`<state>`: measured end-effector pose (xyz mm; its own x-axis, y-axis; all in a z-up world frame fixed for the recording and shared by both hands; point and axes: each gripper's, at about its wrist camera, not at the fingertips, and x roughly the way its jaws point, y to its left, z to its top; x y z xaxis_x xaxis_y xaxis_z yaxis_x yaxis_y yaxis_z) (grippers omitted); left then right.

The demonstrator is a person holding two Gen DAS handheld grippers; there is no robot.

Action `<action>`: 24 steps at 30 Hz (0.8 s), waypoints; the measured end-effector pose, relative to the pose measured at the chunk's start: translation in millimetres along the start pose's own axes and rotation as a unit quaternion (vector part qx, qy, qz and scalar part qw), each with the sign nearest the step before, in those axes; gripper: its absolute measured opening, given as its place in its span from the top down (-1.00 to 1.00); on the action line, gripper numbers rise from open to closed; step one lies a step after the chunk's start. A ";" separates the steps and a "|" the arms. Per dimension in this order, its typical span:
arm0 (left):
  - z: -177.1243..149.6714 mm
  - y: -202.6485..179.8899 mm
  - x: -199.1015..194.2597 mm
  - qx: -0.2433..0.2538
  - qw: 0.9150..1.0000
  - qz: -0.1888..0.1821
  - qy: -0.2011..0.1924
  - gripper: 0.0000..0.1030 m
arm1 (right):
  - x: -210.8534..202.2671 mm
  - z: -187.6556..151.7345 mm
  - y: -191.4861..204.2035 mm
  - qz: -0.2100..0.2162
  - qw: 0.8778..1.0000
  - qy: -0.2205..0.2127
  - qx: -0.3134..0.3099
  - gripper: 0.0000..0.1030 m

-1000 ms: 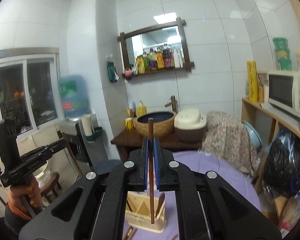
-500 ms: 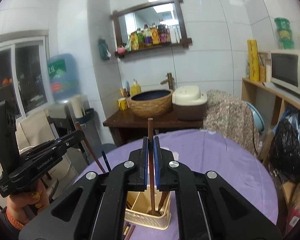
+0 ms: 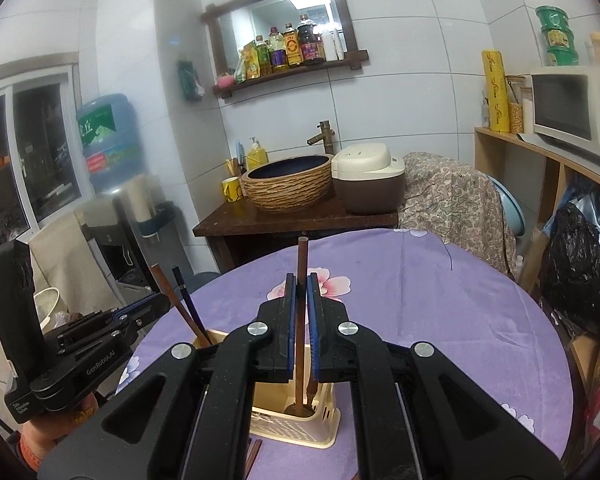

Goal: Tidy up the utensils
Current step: 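Lower both brown chopsticks into the beige holder and open both tools, then move both open tools back over the remaining chopsticks and spoons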

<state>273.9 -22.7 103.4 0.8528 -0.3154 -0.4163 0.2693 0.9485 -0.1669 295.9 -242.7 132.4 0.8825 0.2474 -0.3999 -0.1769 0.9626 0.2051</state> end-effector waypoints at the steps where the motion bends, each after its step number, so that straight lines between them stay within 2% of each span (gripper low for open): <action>1: 0.3 -0.4 -2.9 0.002 1.000 -0.002 -0.002 0.71 | -1.7 0.1 -1.0 -0.002 1.000 -0.001 -0.002 0.84; 3: -0.4 -0.9 -8.5 0.005 1.000 -0.001 -0.011 0.13 | -5.6 -2.6 -1.8 -0.009 1.000 -0.007 -0.005 0.65; 5: -2.9 -0.8 -16.2 0.007 1.000 0.002 -0.021 -0.04 | -13.8 -6.5 -3.0 -0.011 1.000 -0.019 -0.005 -0.09; 6: -5.3 -0.7 -20.6 0.009 1.000 0.002 -0.024 -0.08 | -20.4 -9.9 -2.4 -0.014 0.999 -0.032 -0.008 -0.19; 9: -15.2 0.2 -30.3 0.013 1.000 0.013 -0.022 -0.26 | -33.7 -18.4 -0.3 -0.027 0.998 -0.044 -0.024 -0.29; 11: -28.3 4.2 -38.1 0.015 1.000 0.022 -0.014 -0.32 | -40.9 -27.7 -0.1 -0.044 0.998 -0.041 -0.030 -0.50; 14: -51.7 10.4 -43.2 0.021 0.999 0.040 0.013 -0.34 | -50.5 -46.6 -2.4 -0.074 0.996 -0.024 -0.039 -0.58; 17: -79.8 17.3 -43.8 0.024 0.997 0.047 0.052 -0.34 | -53.4 -71.6 -3.1 -0.105 0.993 0.009 -0.053 -0.79; 21: -122.7 21.8 -39.5 0.022 0.993 0.043 0.111 -0.33 | -46.2 -113.8 -3.3 -0.135 0.985 0.074 -0.074 -0.79; 24: -147.6 23.7 -37.8 0.010 0.989 0.030 0.142 -0.24 | -39.2 -146.8 -7.8 -0.152 0.978 0.122 -0.075 -0.79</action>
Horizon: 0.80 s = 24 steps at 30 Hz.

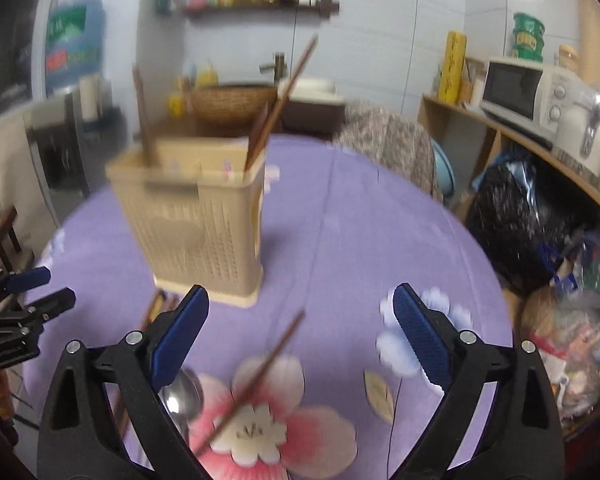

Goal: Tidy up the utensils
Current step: 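Move both open tools back over the remaining chopsticks and spoons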

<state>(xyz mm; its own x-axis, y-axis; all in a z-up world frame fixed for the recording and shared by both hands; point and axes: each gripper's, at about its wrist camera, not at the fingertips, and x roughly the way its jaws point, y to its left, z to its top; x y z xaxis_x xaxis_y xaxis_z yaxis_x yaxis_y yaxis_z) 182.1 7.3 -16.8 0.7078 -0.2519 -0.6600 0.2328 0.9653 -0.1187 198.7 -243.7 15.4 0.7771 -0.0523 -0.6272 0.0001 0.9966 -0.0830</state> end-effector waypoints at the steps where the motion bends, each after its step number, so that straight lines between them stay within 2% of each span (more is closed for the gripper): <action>1: -7.1 -1.1 3.4 -0.002 1.000 -0.004 0.011 -0.23 | 4.3 -11.8 1.1 -0.004 1.000 0.016 -0.002 -0.79; 7: -25.4 -12.7 10.8 0.016 0.999 -0.019 0.039 -0.21 | 15.5 -48.9 1.8 -0.009 0.998 0.060 0.008 -0.79; 10: -31.4 -18.3 13.0 0.026 0.999 -0.015 0.045 -0.21 | 18.7 -62.3 0.8 -0.005 0.997 0.080 0.016 -0.79; 17: -49.3 -28.7 17.7 0.036 0.997 -0.017 0.064 -0.19 | 27.3 -75.1 16.8 0.012 0.994 0.111 0.018 -0.79; 24: -52.6 -31.8 19.0 0.038 0.997 -0.015 0.067 -0.19 | 38.0 -79.0 31.8 0.009 0.990 0.140 0.006 -0.79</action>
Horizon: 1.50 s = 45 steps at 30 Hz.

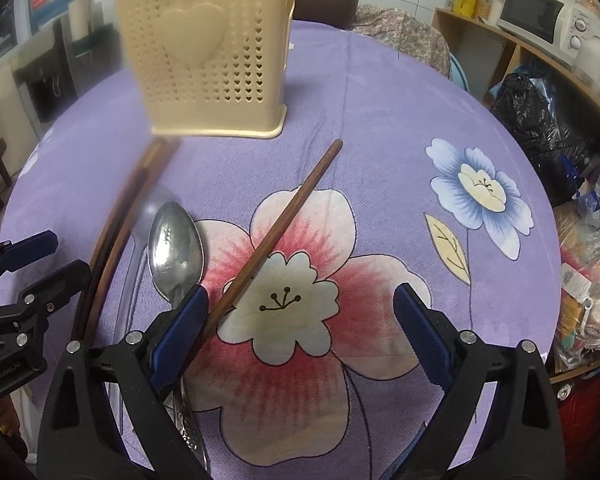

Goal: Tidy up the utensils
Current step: 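Move both open tools back over the remaining chopsticks and spoons, then grasp a brown chopstick with the left tool while the right tool grasps another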

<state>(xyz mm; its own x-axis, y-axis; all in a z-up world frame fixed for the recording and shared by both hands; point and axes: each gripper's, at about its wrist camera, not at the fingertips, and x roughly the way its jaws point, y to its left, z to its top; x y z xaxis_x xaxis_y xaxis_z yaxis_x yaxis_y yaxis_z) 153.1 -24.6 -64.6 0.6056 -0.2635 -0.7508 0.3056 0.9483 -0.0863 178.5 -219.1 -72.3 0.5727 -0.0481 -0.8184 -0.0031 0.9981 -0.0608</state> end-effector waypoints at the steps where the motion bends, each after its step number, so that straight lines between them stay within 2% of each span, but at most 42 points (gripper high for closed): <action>1: 0.1 0.2 0.2 -0.001 1.000 0.000 0.000 -0.19 | 0.4 0.3 0.8 0.000 1.000 0.003 -0.001 -0.79; 4: -0.4 -1.4 1.9 0.002 1.000 0.001 0.002 -0.17 | 5.8 1.8 -0.9 -0.002 1.000 0.019 -0.007 -0.79; 10: -2.0 -1.6 2.4 0.008 1.000 0.010 0.004 -0.13 | 1.9 -1.0 -28.3 -0.022 1.000 0.019 0.000 -0.79; 16: -2.4 8.0 -1.3 -0.002 1.000 0.023 0.008 -0.12 | -2.9 -9.2 -65.7 -0.046 0.998 0.022 0.036 -0.79; 18: -0.5 12.6 -5.2 -0.016 1.000 0.011 0.001 -0.11 | -4.4 -12.2 -72.8 -0.037 0.998 0.018 0.047 -0.79; 23: 2.6 -3.9 -7.3 0.010 1.000 0.008 -0.005 -0.11 | -8.8 -12.5 -69.5 -0.031 0.998 0.003 0.048 -0.79; 27: -2.4 -10.0 1.3 0.015 1.000 0.014 0.005 -0.02 | -8.4 -11.9 -64.6 -0.028 0.999 0.001 0.041 -0.79; 31: -5.3 -5.5 -0.1 0.007 1.000 0.008 0.006 -0.02 | -7.7 -13.4 -65.0 -0.029 0.999 0.001 0.042 -0.79; 39: -6.9 15.6 -4.8 0.001 1.000 0.025 0.006 0.02 | -5.3 -18.0 -74.0 -0.037 0.998 0.004 0.049 -0.79; 45: -0.4 33.8 -10.9 -0.020 0.999 0.028 0.003 0.02 | -11.7 -13.6 -77.3 -0.019 0.998 -0.016 0.057 -0.79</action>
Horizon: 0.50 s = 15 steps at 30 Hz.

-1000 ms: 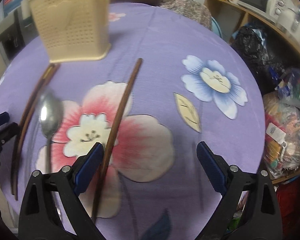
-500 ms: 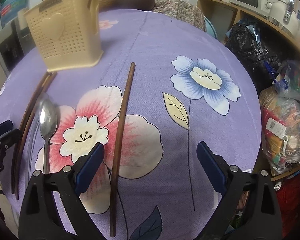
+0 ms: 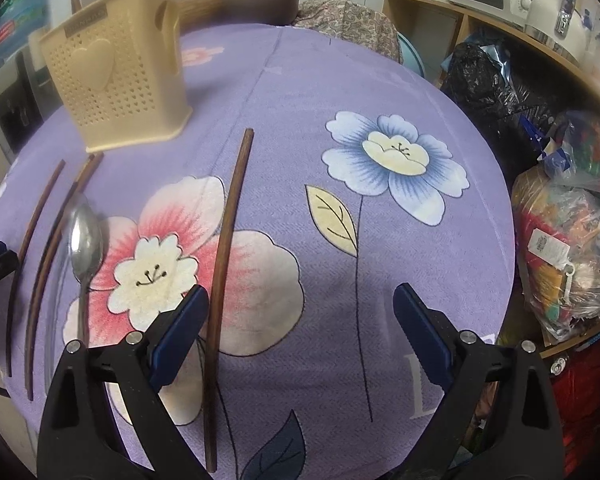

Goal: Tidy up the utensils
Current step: 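Grasp a brown chopstick with the left tool while the right tool grasps another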

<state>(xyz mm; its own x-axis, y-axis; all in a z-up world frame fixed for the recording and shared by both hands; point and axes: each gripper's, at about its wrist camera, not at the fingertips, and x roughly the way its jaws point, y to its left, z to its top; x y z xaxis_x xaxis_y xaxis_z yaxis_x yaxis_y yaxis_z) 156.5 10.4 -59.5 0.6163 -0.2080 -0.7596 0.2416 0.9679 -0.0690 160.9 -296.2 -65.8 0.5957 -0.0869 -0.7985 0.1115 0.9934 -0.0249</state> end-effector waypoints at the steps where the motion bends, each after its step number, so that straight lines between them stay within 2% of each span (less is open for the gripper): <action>1: 3.3 0.5 0.7 0.000 1.000 -0.001 -0.002 0.02 | -0.7 2.4 1.0 0.009 1.000 -0.004 -0.001 -0.79; 4: 13.7 0.4 7.0 0.006 1.000 0.000 -0.005 0.02 | 1.1 11.6 5.5 0.031 0.999 -0.015 -0.010 -0.79; 7: 26.7 4.5 19.7 -0.005 1.000 -0.008 0.002 0.12 | 9.3 23.9 8.0 0.051 0.999 -0.011 -0.012 -0.76; 9: 36.7 6.2 29.2 -0.009 1.000 -0.006 0.009 0.23 | 13.6 32.1 9.8 0.059 0.998 -0.011 -0.017 -0.65; 13: 46.0 6.7 42.0 -0.010 1.000 0.001 0.019 0.31 | 27.5 47.8 13.5 0.060 0.998 -0.005 -0.025 -0.49; 15: 49.3 5.1 46.3 -0.004 1.000 0.011 0.017 0.39 | 34.7 52.6 16.1 0.061 0.998 0.003 -0.028 -0.34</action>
<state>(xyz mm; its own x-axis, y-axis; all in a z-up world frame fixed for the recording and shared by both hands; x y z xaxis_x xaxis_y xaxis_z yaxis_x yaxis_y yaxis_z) 223.2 -1.2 -63.2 0.5953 -0.1824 -0.7825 0.2230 0.9731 -0.0571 225.2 -287.1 -62.3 0.5979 0.0346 -0.8008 -0.0053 0.9992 0.0392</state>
